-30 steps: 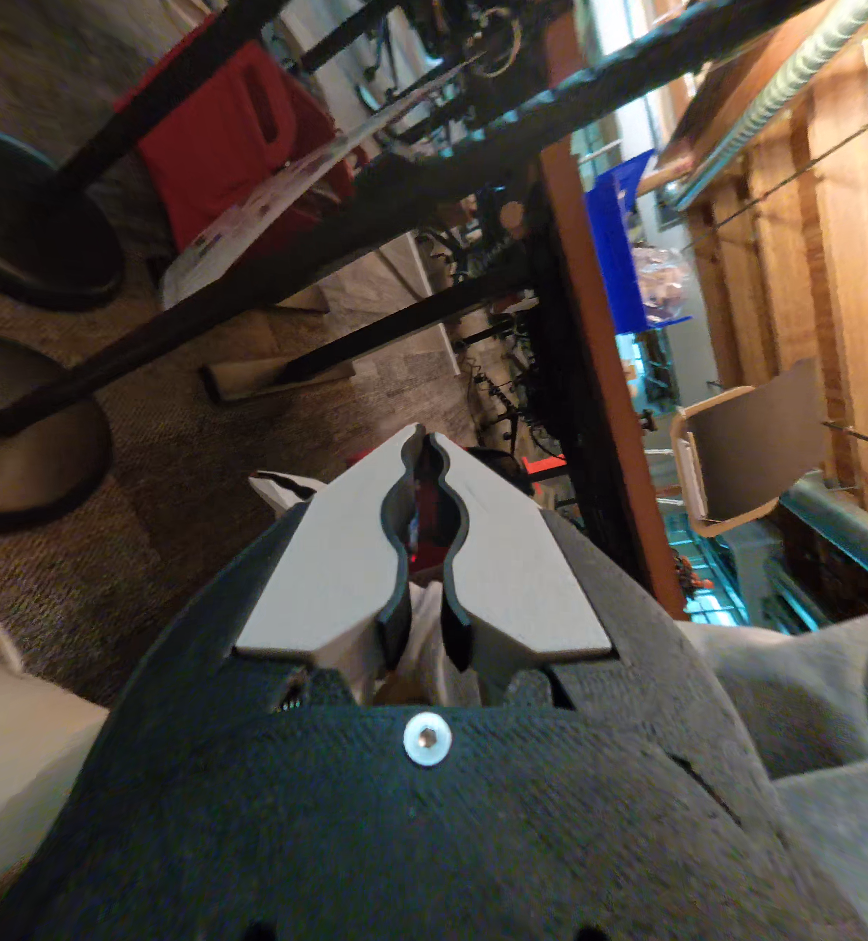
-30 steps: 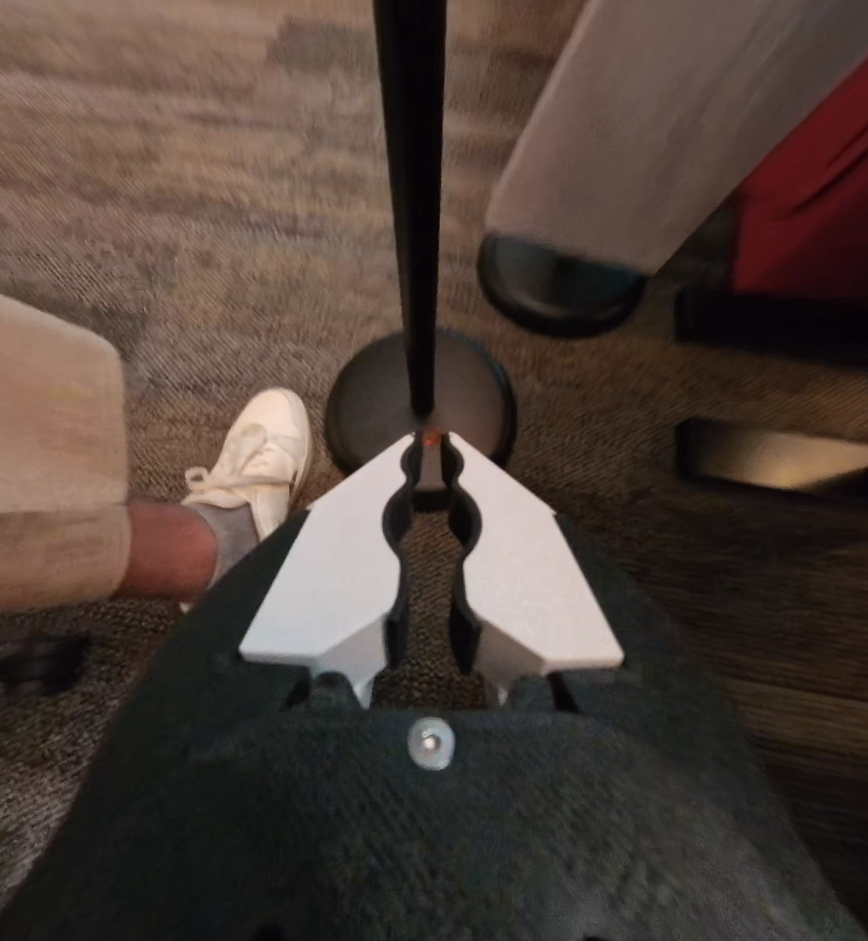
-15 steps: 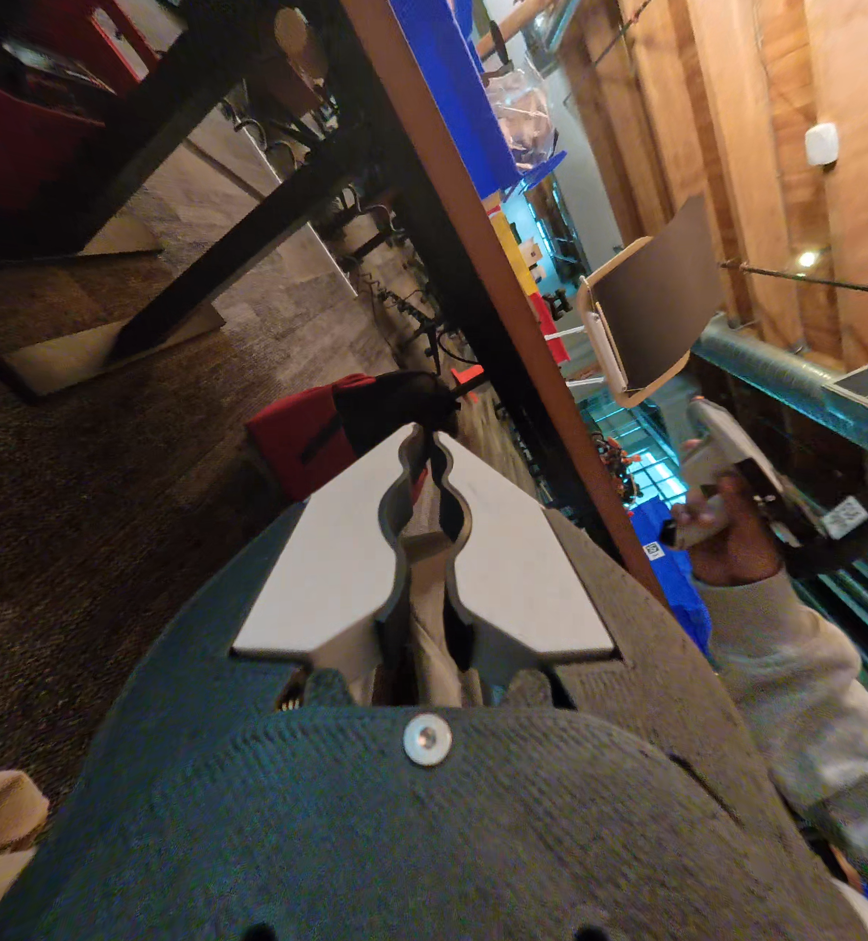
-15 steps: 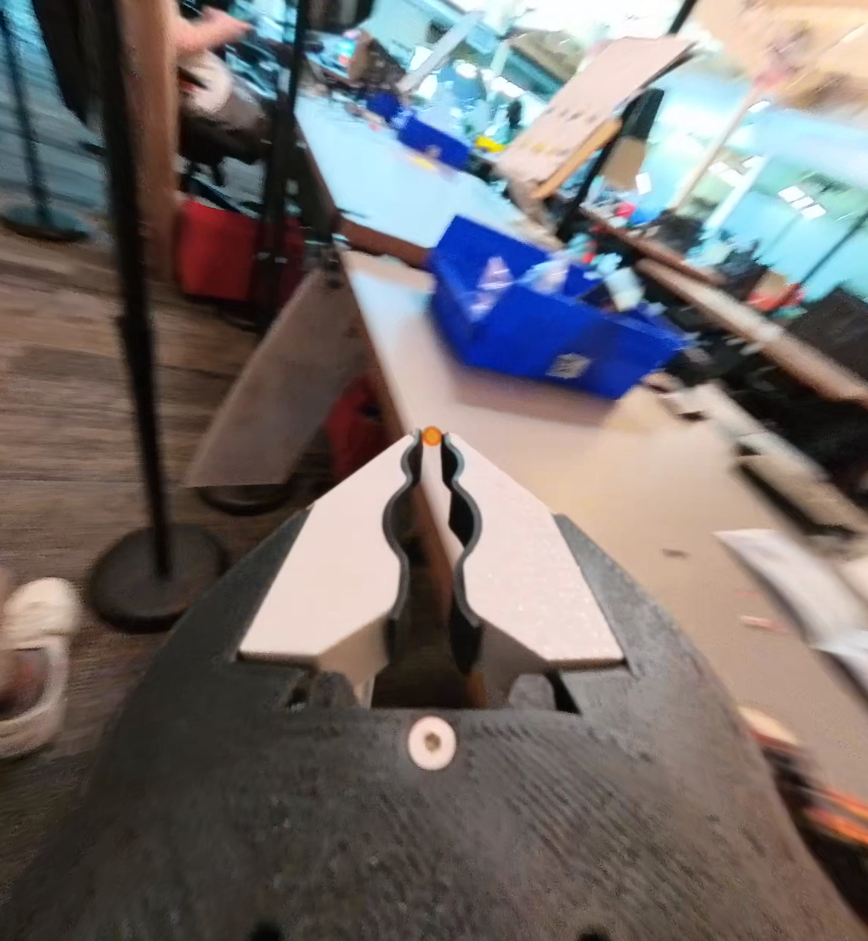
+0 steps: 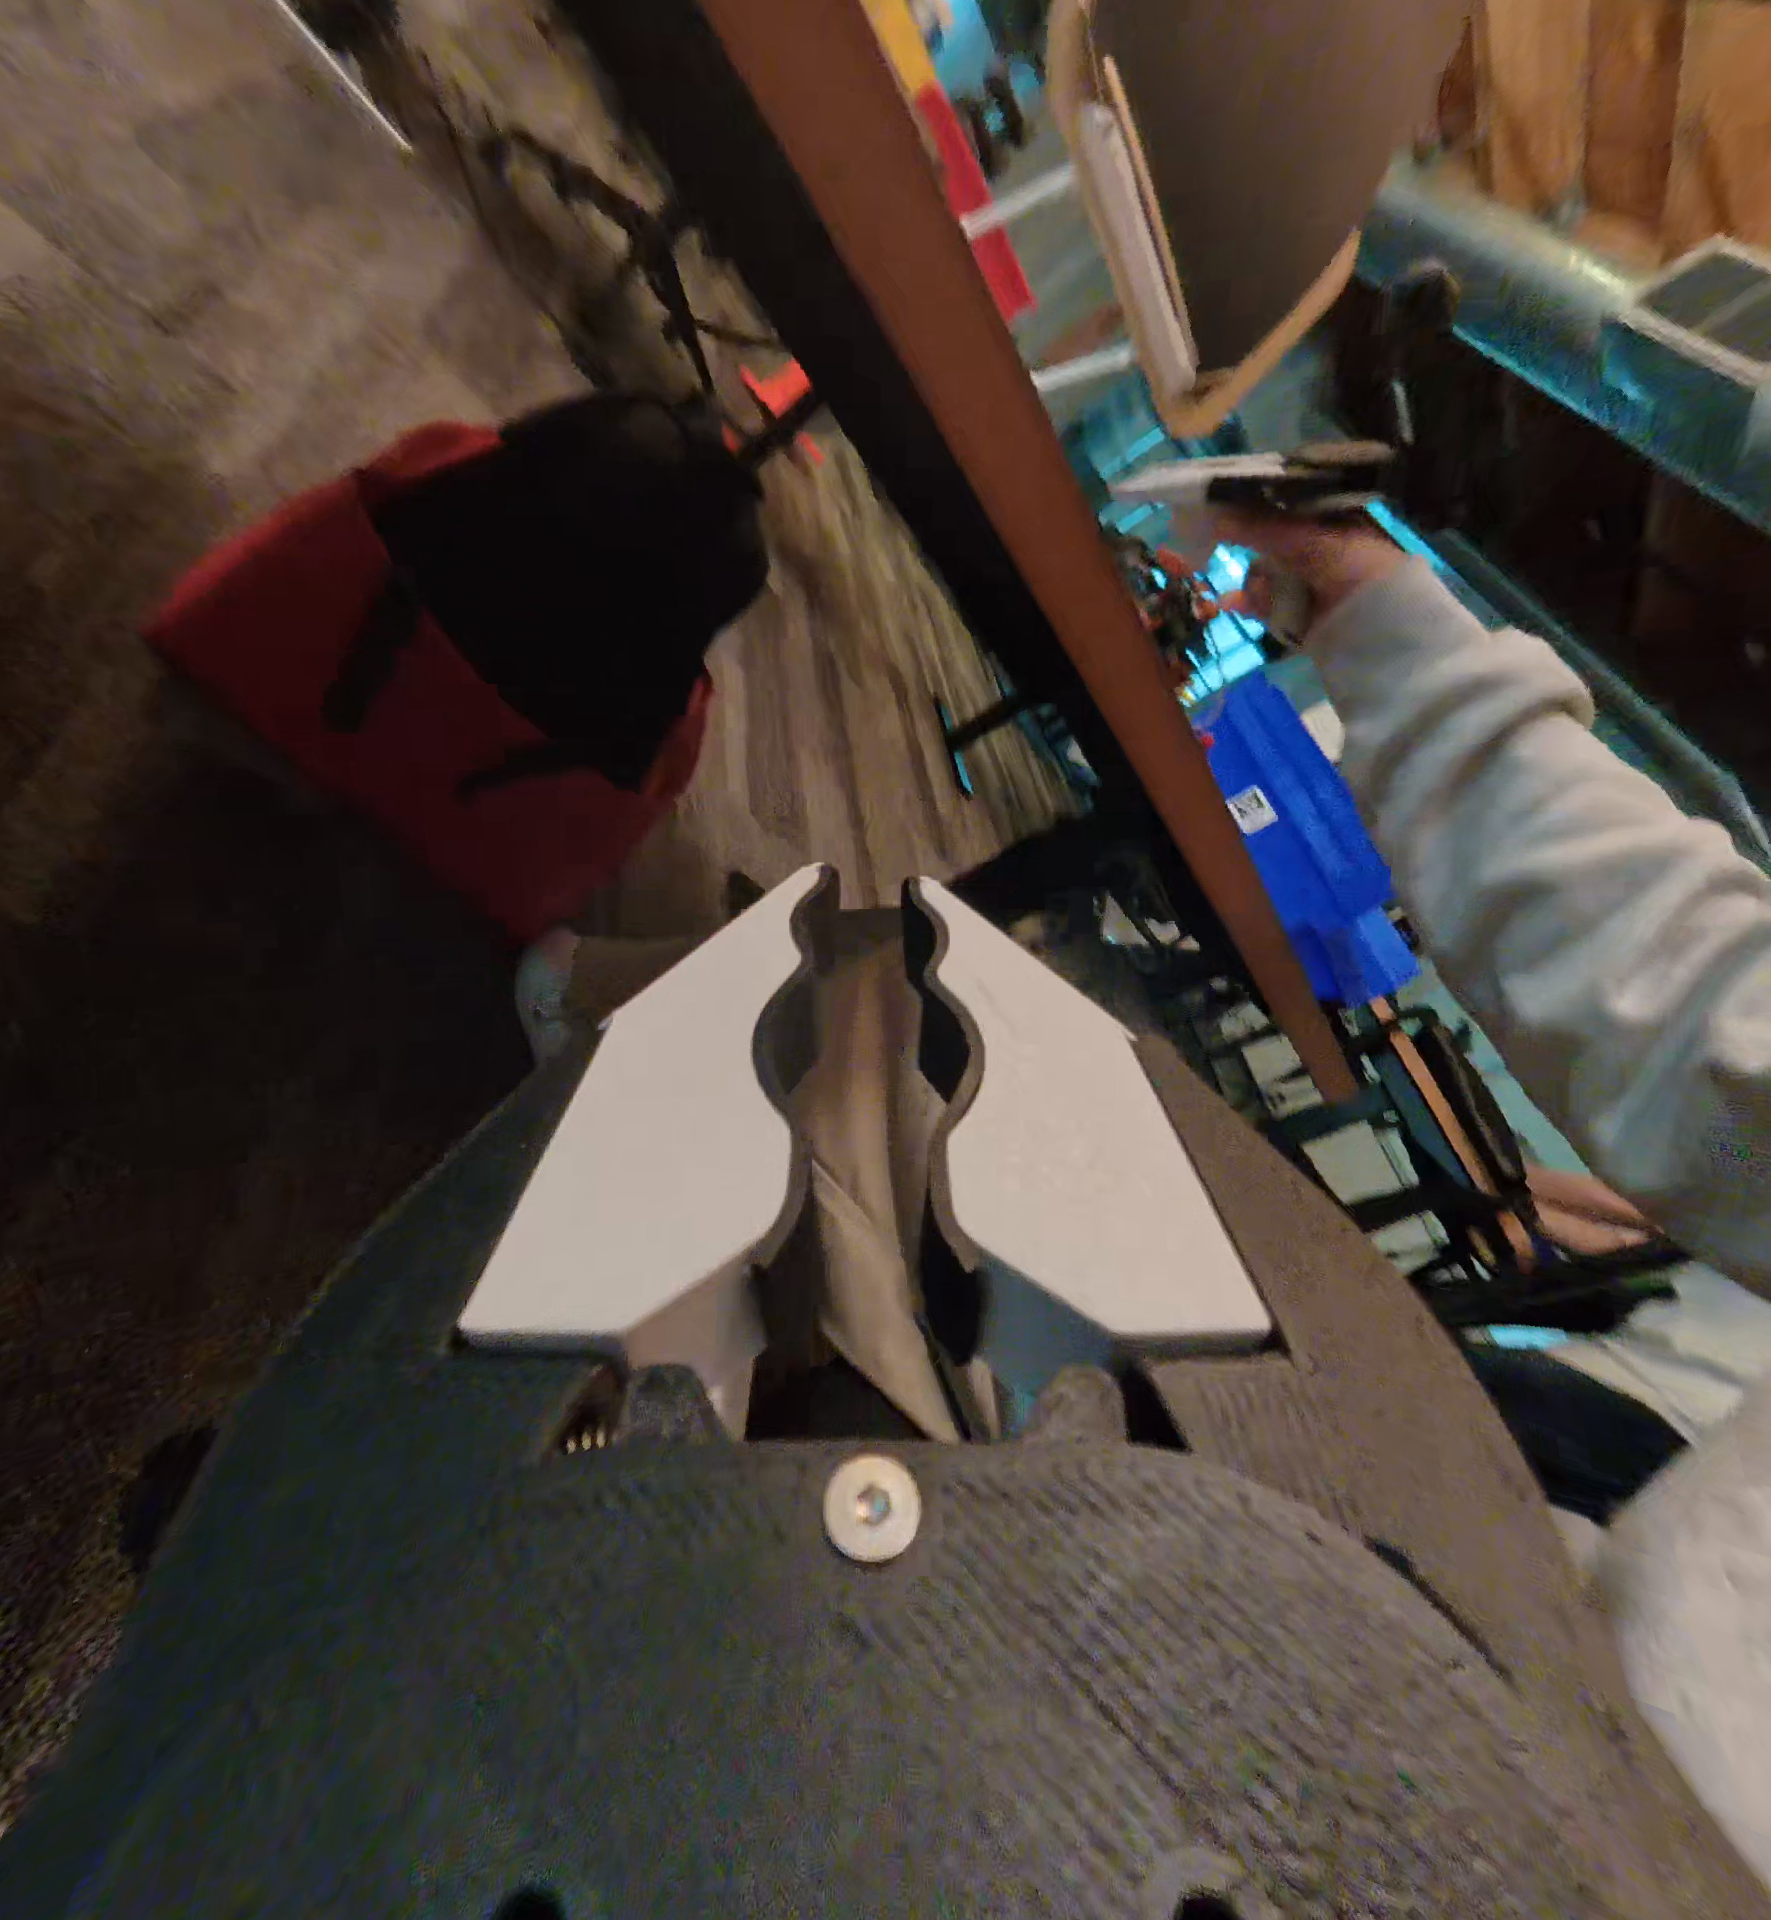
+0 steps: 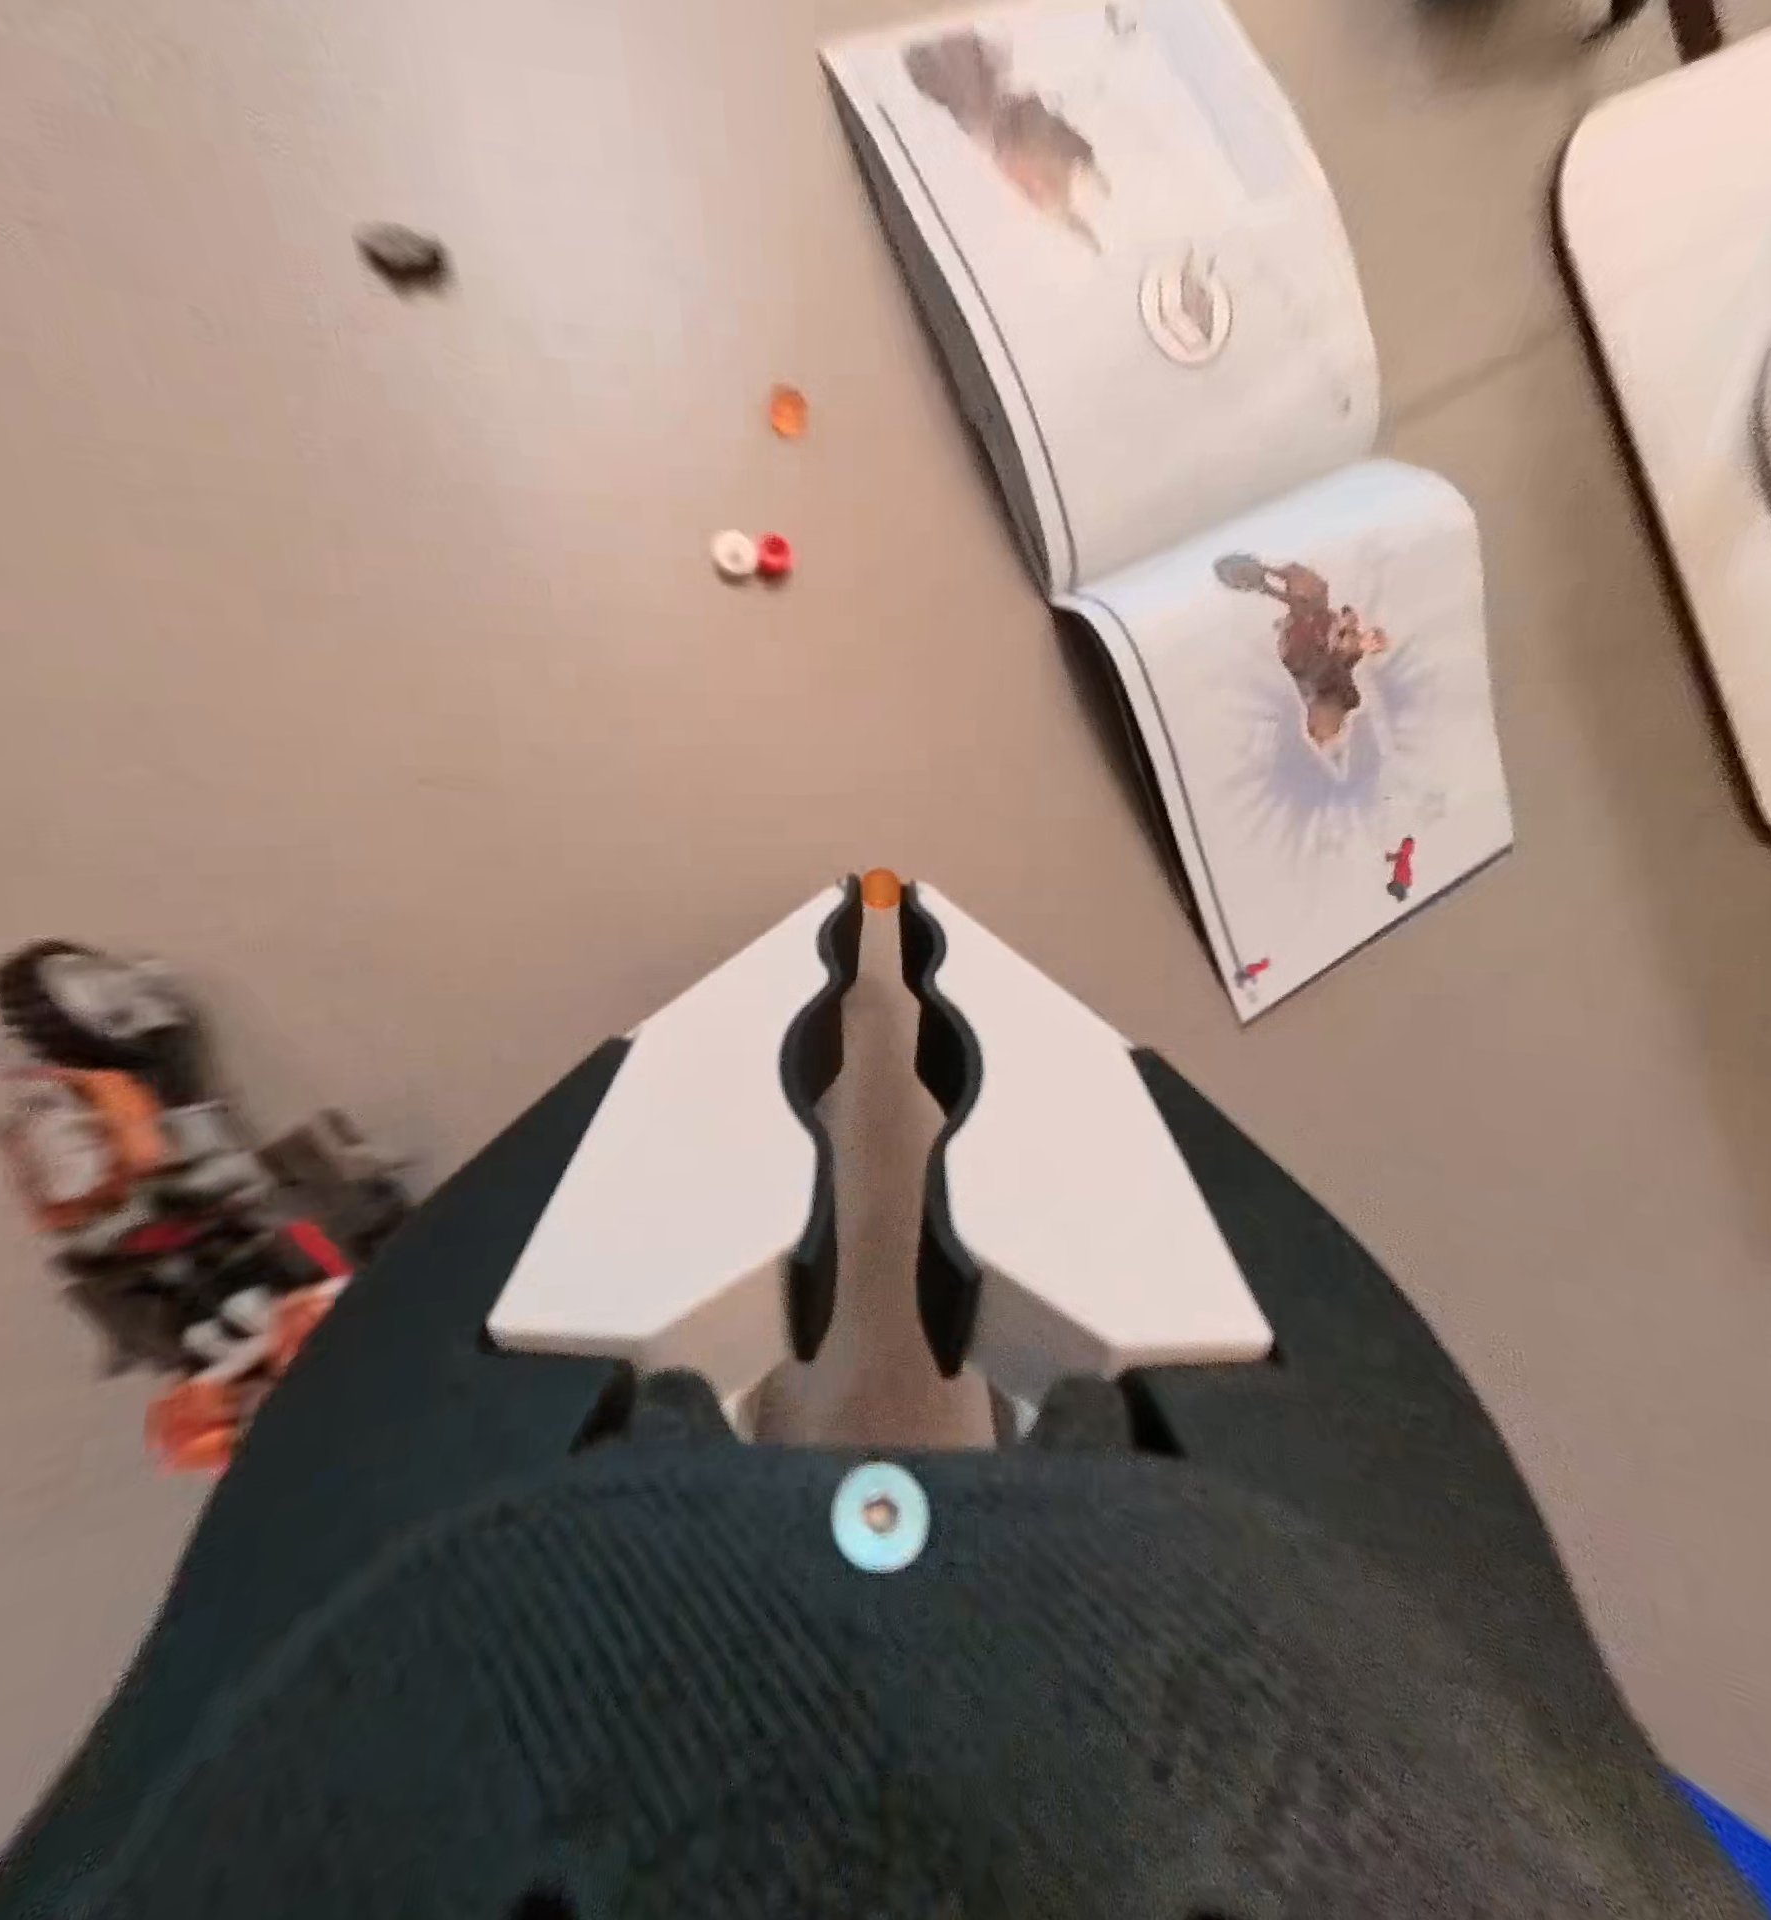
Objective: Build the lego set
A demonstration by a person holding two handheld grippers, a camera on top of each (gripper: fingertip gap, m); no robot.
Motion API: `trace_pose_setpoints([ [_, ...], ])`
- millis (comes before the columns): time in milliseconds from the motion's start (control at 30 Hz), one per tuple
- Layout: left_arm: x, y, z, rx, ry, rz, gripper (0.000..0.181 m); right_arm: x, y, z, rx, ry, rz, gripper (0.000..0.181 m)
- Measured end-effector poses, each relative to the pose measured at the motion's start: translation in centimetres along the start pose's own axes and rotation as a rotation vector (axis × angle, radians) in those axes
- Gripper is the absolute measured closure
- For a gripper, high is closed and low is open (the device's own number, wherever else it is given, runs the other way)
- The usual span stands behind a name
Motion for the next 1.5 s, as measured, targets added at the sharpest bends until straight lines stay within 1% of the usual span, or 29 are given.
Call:
trace_pose_setpoints([
  [67,-0.6,0.4,-2.1,0.056,0.059,-0.022,0.171,-1.2,0.8,-1.2,0.014,0.003,0.009,0.176],
  [133,-0.7,0.6,-4.4,0.116,0.104,-0.033,0.172,-1.7,1.3,-1.7,0.017,-0.014,0.000,0.176],
  [200,-1.7,-0.2,-6.6,0.135,0.242,-0.039,0.170,-1.7,1.7,-1.8,0.016,-0.033,-0.008,0.175],
  [233,-2.0,-0.6,-7.7,0.137,0.289,-0.069,0.170,-1.8,1.9,-1.6,0.013,-0.035,-0.005,0.171],
  [267,-2.4,-1.2,-8.5,0.118,0.334,-0.108,0.171,-1.8,2.1,-1.4,0.006,-0.028,-0.001,0.166],
  [333,-3.4,-2.5,-10.0,0.024,0.414,-0.183,0.171,-2.0,2.3,-0.9,-0.017,-0.018,-0.003,0.156],
  [400,-3.8,-3.3,-11.4,-0.044,0.452,-0.260,0.170,-2.4,2.4,-0.1,-0.046,-0.003,-0.004,0.153],
  [500,-4.5,-4.7,-13.2,-0.112,0.444,-0.431,0.169,-2.9,2.7,2.3,-0.116,0.043,-0.018,0.152],
  [600,-7.0,-6.5,-14.7,-0.148,0.460,-0.592,0.167,-2.3,3.2,6.6,-0.260,0.071,-0.064,0.154],
  [633,-8.3,-7.0,-15.3,-0.132,0.469,-0.633,0.166,-1.9,3.6,8.1,-0.307,0.086,-0.077,0.155],
  [733,-12.5,-7.7,-17.5,-0.014,0.516,-0.718,0.163,-0.1,5.8,12.4,-0.415,0.148,-0.109,0.155],
  [800,-15.4,-7.9,-18.5,0.027,0.552,-0.749,0.160,1.5,7.7,14.3,-0.504,0.197,-0.169,0.157],
  [867,-18.2,-8.0,-18.9,0.056,0.610,-0.760,0.158,3.1,9.5,15.3,-0.575,0.228,-0.236,0.157],
  [933,-20.6,-7.8,-18.9,0.090,0.669,-0.748,0.155,4.6,10.6,16.3,-0.619,0.244,-0.270,0.153],
  [1033,-23.2,-6.8,-18.0,0.125,0.723,-0.740,0.153,6.8,11.4,18.6,-0.728,0.271,-0.278,0.155],
  [1100,-24.3,-5.6,-16.7,0.126,0.739,-0.726,0.152,8.2,11.9,19.6,-0.789,0.276,-0.277,0.159],
  [1200,-25.1,-3.5,-13.6,0.106,0.722,-0.690,0.150,9.7,12.7,19.8,-0.832,0.260,-0.291,0.159],
  [1267,-25.3,-2.4,-11.5,0.076,0.681,-0.688,0.150,11.0,12.5,19.8,-0.878,0.221,-0.307,0.159],
  [1333,-25.5,-1.9,-9.7,0.063,0.634,-0.704,0.149,12.4,11.6,20.0,-0.930,0.164,-0.301,0.158],
  [1433,-26.2,-2.1,-7.9,0.035,0.584,-0.731,0.148,14.0,10.3,20.4,-0.981,0.125,-0.271,0.157],
  [1500,-27.0,-2.4,-7.0,-0.010,0.590,-0.718,0.147,14.5,9.6,20.8,-1.018,0.111,-0.266,0.156],
])
Point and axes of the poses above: each gripper's, where its closed fingertips meet, z back along the fingers, y out of its underside, x = y × z across the jaws, the point moved 7 cm from there along z, back along the fingers, and after that the axes turned 5 degrees about -x, right-handed, at the moved point
